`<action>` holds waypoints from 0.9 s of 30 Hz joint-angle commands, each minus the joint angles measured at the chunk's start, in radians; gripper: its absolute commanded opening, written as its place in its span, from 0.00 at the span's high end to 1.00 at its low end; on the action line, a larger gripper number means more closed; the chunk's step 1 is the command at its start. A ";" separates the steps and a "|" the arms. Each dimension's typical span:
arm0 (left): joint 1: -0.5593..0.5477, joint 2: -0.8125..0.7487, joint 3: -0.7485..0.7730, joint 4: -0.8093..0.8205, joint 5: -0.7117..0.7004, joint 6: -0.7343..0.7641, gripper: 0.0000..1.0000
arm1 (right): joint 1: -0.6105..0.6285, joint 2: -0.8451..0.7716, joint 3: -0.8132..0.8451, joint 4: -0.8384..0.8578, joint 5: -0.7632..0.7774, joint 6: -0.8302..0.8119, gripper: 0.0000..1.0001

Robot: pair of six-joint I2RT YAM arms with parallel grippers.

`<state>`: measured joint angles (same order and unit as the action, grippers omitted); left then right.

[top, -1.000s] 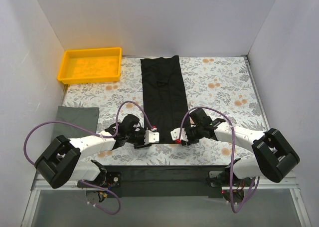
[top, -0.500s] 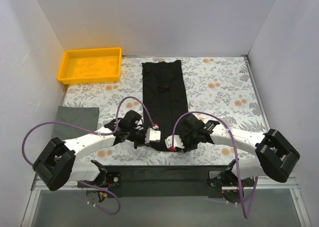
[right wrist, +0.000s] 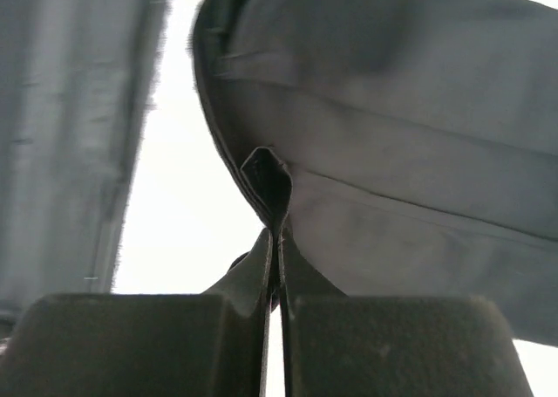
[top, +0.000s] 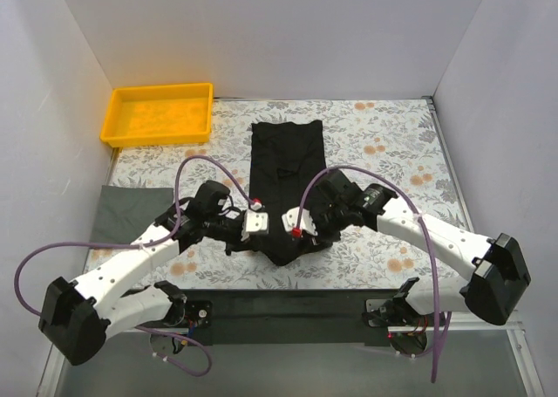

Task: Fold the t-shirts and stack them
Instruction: Fold the tshirt

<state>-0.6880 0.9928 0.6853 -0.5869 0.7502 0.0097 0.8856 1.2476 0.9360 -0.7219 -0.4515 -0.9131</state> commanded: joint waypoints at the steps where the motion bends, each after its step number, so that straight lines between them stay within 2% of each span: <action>1: 0.088 0.088 0.086 0.022 0.043 0.019 1.00 | -0.075 0.071 0.110 -0.033 -0.010 -0.067 0.99; 2: 0.152 0.118 0.132 0.021 0.064 0.030 1.00 | -0.103 0.082 0.125 -0.034 -0.012 -0.082 0.99; 5: 0.241 0.242 0.239 0.018 0.100 0.081 1.00 | -0.144 0.133 0.191 -0.034 -0.009 -0.130 0.99; 8: 0.290 0.349 0.322 0.041 0.116 0.096 1.00 | -0.203 0.199 0.250 -0.033 -0.009 -0.191 0.99; 16: 0.370 0.631 0.517 0.099 0.087 0.131 1.00 | -0.327 0.415 0.440 -0.033 0.008 -0.319 0.99; 27: 0.419 0.852 0.645 0.183 0.081 0.202 1.00 | -0.405 0.676 0.656 -0.027 0.016 -0.397 0.99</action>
<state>-0.2810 1.8221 1.2842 -0.4446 0.8146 0.1688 0.4950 1.8729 1.5055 -0.7399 -0.4255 -1.2663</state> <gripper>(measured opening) 0.015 0.024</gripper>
